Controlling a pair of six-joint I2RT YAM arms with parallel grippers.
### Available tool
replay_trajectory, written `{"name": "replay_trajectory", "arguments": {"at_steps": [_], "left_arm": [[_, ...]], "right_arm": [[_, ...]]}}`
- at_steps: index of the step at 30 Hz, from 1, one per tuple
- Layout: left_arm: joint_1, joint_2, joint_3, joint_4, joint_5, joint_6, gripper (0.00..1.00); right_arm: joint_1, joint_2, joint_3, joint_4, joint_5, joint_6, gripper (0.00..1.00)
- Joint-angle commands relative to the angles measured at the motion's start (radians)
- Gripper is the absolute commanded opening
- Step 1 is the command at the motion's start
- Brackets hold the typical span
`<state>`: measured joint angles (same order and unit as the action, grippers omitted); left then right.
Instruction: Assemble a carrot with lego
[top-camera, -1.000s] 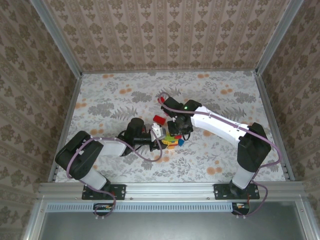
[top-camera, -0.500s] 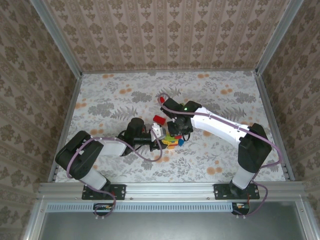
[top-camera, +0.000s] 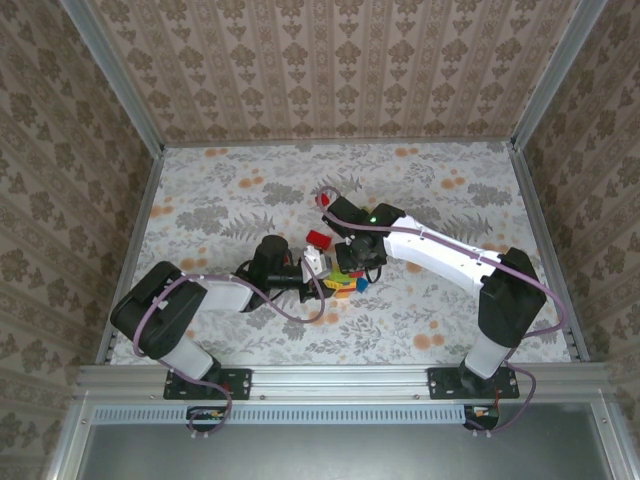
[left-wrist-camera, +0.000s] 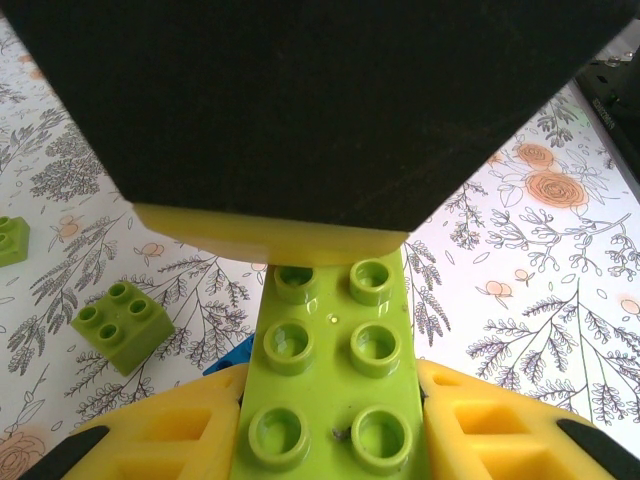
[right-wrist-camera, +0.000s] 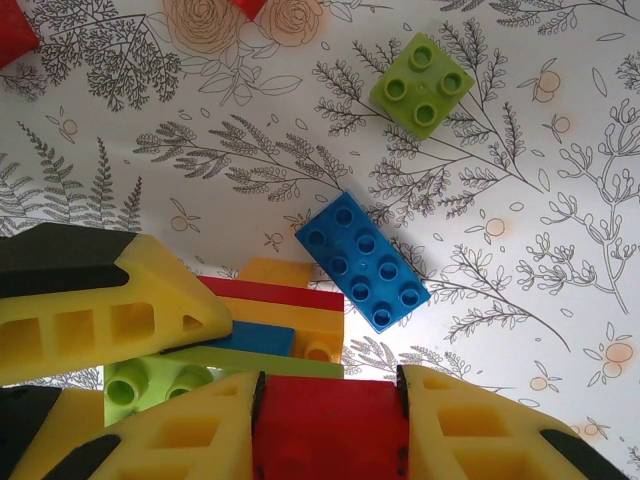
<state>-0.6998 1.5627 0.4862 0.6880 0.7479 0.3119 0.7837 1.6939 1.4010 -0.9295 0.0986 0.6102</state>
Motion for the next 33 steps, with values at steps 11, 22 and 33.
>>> {"name": "replay_trajectory", "arguments": {"at_steps": [11,22,33], "left_arm": [[-0.013,0.037,-0.004,-0.097,0.004,0.038,0.37],[-0.013,0.038,0.000,-0.104,0.005,0.039,0.37],[-0.013,0.039,0.004,-0.111,0.008,0.041,0.37]], "right_arm": [[-0.018,0.018,-0.047,0.020,0.073,-0.006,0.29],[-0.031,0.009,-0.045,0.017,0.074,-0.025,0.29],[-0.071,-0.071,-0.066,0.016,0.070,-0.034,0.28]]}}
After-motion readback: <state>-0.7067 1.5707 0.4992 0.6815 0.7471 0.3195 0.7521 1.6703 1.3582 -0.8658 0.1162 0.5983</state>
